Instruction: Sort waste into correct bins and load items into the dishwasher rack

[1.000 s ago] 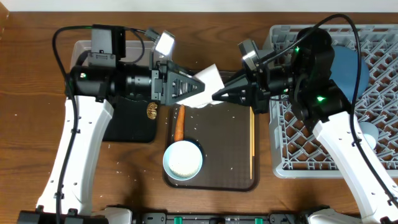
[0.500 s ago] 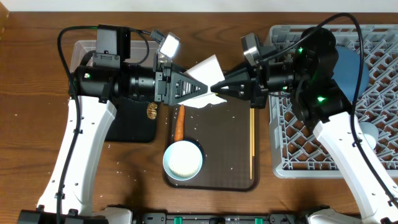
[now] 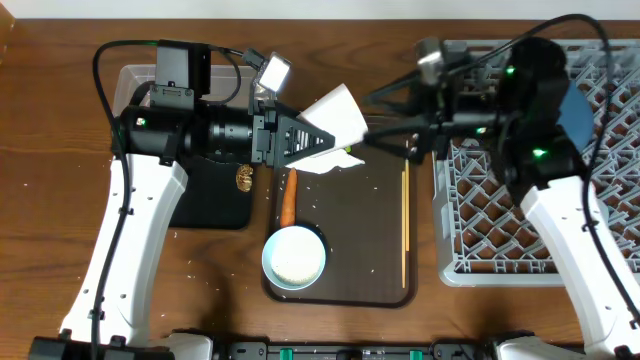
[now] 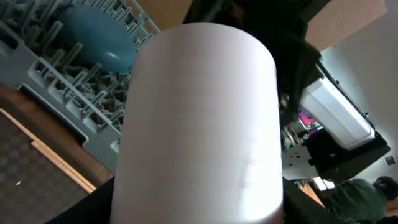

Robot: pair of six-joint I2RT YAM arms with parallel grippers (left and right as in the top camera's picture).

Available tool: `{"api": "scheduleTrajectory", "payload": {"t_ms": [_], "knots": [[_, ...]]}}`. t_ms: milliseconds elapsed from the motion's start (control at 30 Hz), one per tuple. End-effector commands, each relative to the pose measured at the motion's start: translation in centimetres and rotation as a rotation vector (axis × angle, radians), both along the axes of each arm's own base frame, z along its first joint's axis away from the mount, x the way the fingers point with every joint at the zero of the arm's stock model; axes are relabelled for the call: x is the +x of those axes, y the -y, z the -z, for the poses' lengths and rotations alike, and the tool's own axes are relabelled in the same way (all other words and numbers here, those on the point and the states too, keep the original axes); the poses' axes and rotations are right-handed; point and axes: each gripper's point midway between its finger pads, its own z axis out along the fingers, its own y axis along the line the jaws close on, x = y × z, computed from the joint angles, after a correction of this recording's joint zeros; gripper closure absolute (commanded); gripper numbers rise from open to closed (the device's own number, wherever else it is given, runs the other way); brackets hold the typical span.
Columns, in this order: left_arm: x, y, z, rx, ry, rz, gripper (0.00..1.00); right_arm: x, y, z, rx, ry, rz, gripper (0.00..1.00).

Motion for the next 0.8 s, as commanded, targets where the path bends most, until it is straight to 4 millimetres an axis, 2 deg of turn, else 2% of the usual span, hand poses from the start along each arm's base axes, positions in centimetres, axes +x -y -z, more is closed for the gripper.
{"api": "scheduleTrajectory", "payload": {"t_ms": [0, 167, 300, 400, 533, 633, 767], "knots": [[0.3, 0.0, 0.3, 0.016, 0.015, -0.011, 0.39, 1.7, 1.8, -0.7, 0.008, -0.114, 0.112, 0.32], [2.1, -0.8, 2.7, 0.156, -0.026, -0.131, 0.43, 3.2, 2.5, 0.5, -0.011, -0.218, 0.218, 0.32], [2.6, -1.0, 4.0, 0.232, -0.034, -0.175, 0.44, 4.9, 3.5, 3.8, -0.087, -0.37, 0.381, 0.32], [2.9, -1.3, 6.2, 0.37, -0.046, -0.233, 0.45, 5.4, 3.9, 6.1, -0.158, -0.44, 0.473, 0.32], [2.2, -2.2, 10.2, 0.646, -0.057, -0.3, 0.45, 6.2, 5.6, 9.3, -0.264, -0.527, 0.637, 0.32], [1.5, -2.9, 12.7, 0.84, -0.041, -0.32, 0.45, 6.5, 6.6, 10.6, -0.313, -0.557, 0.708, 0.33], [0.1, -2.1, 15.9, 0.975, -0.029, -0.262, 0.45, 6.5, 7.2, 11.2, -0.338, -0.571, 0.742, 0.33]]}}
